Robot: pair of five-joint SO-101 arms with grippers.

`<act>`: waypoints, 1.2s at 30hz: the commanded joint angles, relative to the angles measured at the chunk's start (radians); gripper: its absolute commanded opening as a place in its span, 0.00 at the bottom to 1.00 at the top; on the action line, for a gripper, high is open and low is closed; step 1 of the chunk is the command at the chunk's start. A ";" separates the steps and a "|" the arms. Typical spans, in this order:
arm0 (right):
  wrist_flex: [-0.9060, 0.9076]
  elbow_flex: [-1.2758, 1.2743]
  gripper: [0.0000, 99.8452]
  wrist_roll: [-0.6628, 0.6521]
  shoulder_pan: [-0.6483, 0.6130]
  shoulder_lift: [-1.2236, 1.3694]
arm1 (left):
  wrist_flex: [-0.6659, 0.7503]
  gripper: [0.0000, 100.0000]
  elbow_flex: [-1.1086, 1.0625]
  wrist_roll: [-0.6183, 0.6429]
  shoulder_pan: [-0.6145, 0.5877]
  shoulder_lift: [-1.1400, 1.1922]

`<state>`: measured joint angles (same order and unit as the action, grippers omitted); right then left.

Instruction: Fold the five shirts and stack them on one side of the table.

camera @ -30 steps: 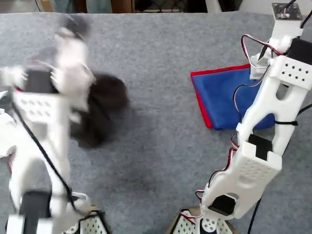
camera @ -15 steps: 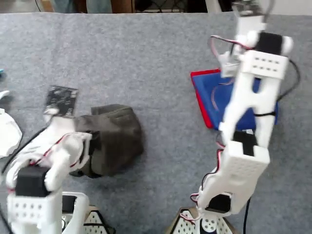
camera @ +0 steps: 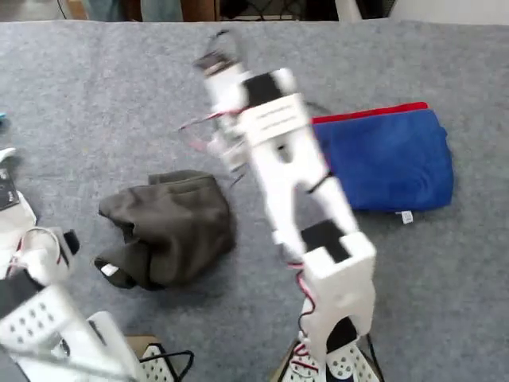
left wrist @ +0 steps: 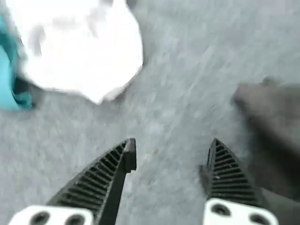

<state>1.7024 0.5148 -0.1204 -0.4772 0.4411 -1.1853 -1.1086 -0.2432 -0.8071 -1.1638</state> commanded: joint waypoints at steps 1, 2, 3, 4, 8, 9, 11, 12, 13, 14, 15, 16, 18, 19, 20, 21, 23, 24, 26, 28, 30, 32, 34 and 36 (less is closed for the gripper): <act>-0.077 -0.022 0.26 0.037 -0.091 0.061 | 0.117 0.26 -0.054 -0.055 -0.082 0.052; -0.094 -0.018 0.26 0.046 -0.112 0.097 | 0.133 0.26 -0.062 -0.066 -0.096 0.069; -0.109 -0.016 0.26 0.054 -0.135 0.130 | 0.147 0.26 -0.070 -0.075 -0.107 0.086; -0.123 -0.016 0.26 0.060 -0.155 0.162 | 0.155 0.26 -0.070 -0.083 -0.116 0.101; -0.163 0.013 0.22 0.081 -0.184 0.275 | 0.158 0.26 -0.062 -0.095 -0.136 0.163; -0.163 0.033 0.18 0.092 -0.181 0.300 | 0.158 0.26 -0.062 -0.095 -0.136 0.175; -0.157 0.082 0.04 0.089 -0.152 0.341 | 0.158 0.26 -0.062 -0.095 -0.134 0.199; -0.155 0.110 0.01 0.089 -0.133 0.360 | 0.158 0.26 -0.061 -0.095 -0.130 0.210; -0.147 0.125 0.03 0.089 -0.107 0.372 | 0.158 0.26 -0.061 -0.095 -0.128 0.221; -0.123 0.150 0.04 0.089 -0.081 0.384 | 0.160 0.26 -0.061 -0.095 -0.128 0.230; -0.098 0.173 0.03 0.087 -0.057 0.392 | 0.161 0.26 -0.061 -0.095 -0.127 0.239; -0.071 0.199 0.01 0.087 -0.031 0.395 | 0.176 0.26 -0.065 -0.095 -0.127 0.250; 0.005 0.248 0.01 0.086 0.038 0.395 | 0.218 0.26 -0.076 -0.095 -0.127 0.273; 0.040 0.271 0.01 0.074 0.074 0.395 | 0.232 0.26 -0.079 -0.095 -0.127 0.287; 0.063 0.288 0.01 0.049 0.112 0.394 | 0.242 0.26 -0.077 -0.095 -0.127 0.304; 0.063 0.297 0.01 0.031 0.150 0.392 | 0.249 0.26 -0.073 -0.095 -0.125 0.321; 0.063 0.305 0.01 0.003 0.236 0.392 | 0.261 0.26 -0.062 -0.095 -0.105 0.358; 0.063 0.305 0.01 0.002 0.273 0.392 | 0.262 0.26 -0.056 -0.095 -0.094 0.376; 0.063 0.297 0.01 -0.005 0.351 0.392 | 0.259 0.26 -0.033 -0.091 -0.061 0.416; 0.063 0.297 0.01 -0.026 0.416 0.394 | 0.259 0.26 -0.010 -0.089 -0.019 0.454; 0.063 0.297 0.01 -0.040 0.470 0.394 | 0.258 0.26 0.019 -0.089 0.028 0.489; 0.063 0.297 0.01 -0.061 0.509 0.392 | 0.258 0.26 0.050 -0.087 0.076 0.522; 0.063 0.297 0.01 -0.091 0.535 0.392 | 0.256 0.26 0.082 -0.087 0.119 0.551; 0.063 0.305 0.01 -0.110 0.555 0.390 | 0.256 0.26 0.113 -0.087 0.160 0.575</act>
<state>1.7545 0.7664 -0.2033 0.0368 0.8493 -0.9352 -1.0764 -0.3291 -0.7073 -0.6099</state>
